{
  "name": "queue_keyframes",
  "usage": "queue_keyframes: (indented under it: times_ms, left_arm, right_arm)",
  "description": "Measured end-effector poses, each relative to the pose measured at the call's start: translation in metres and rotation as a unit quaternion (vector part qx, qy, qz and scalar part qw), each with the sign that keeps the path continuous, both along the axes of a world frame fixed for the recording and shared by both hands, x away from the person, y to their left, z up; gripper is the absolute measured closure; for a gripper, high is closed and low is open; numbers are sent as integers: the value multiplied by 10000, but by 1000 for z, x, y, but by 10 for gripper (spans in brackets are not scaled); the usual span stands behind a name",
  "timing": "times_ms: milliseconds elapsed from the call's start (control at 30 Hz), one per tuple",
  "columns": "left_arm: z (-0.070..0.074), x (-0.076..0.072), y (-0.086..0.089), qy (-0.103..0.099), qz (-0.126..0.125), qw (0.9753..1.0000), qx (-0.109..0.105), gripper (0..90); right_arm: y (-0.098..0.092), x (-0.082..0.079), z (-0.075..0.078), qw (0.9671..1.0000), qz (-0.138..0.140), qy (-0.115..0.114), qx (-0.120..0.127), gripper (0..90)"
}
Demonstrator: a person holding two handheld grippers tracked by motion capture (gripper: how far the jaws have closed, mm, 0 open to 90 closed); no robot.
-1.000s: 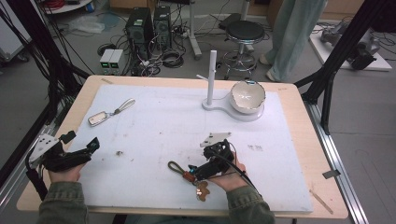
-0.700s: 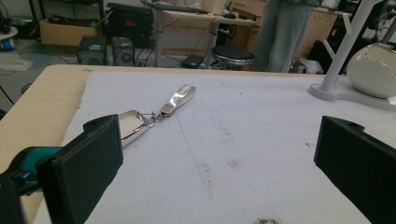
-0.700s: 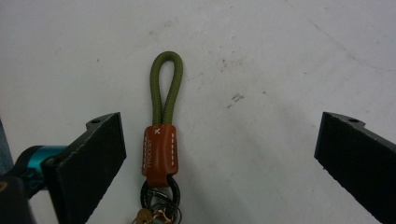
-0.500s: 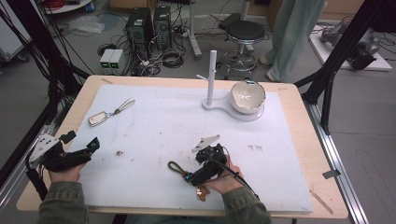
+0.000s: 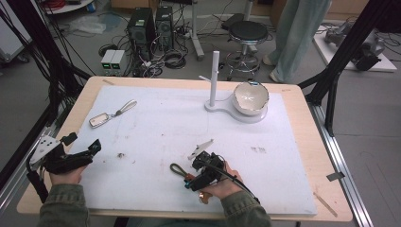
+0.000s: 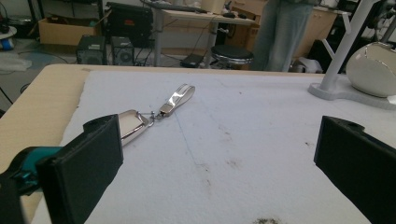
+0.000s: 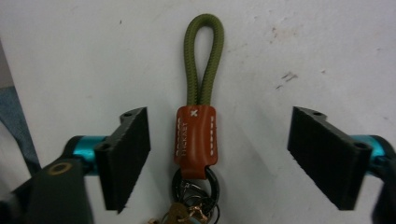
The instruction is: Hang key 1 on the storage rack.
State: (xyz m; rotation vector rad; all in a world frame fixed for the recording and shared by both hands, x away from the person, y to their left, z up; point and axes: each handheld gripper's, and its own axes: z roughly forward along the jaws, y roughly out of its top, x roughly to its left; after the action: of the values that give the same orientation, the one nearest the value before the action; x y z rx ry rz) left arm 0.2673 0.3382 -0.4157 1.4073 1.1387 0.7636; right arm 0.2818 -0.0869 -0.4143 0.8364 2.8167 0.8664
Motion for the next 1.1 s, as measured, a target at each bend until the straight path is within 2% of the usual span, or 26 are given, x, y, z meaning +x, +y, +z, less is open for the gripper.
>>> queue_keyframes:
  times_ms: [133,200,433,633,700,933,1100]
  left_arm:
    - [0,0,0,-2,-6,10000,-5,17]
    - [0,0,0,2,-9,10000,-2,17]
    - [0,0,0,3,-10,10000,-1,17]
    - [0,0,0,-1,-12,10000,9,17]
    - [0,0,0,1,-10,10000,12,17]
    - [0,0,0,4,-11,10000,16,17]
    - [0,0,0,4,-12,10000,14,17]
  right_arm:
    - [1,-1,-1,9999,65,75,-15,321]
    - [1,-1,-1,9998,133,131,-31,393]
    - [4,-2,-3,9995,239,183,-136,502]
    - [6,-4,-5,9992,276,125,-279,593]
    - [6,-4,-5,9991,256,27,-343,664]
    - [7,-6,-4,9986,337,-88,-405,710]
    - [6,-6,-4,9987,333,-58,-383,723]
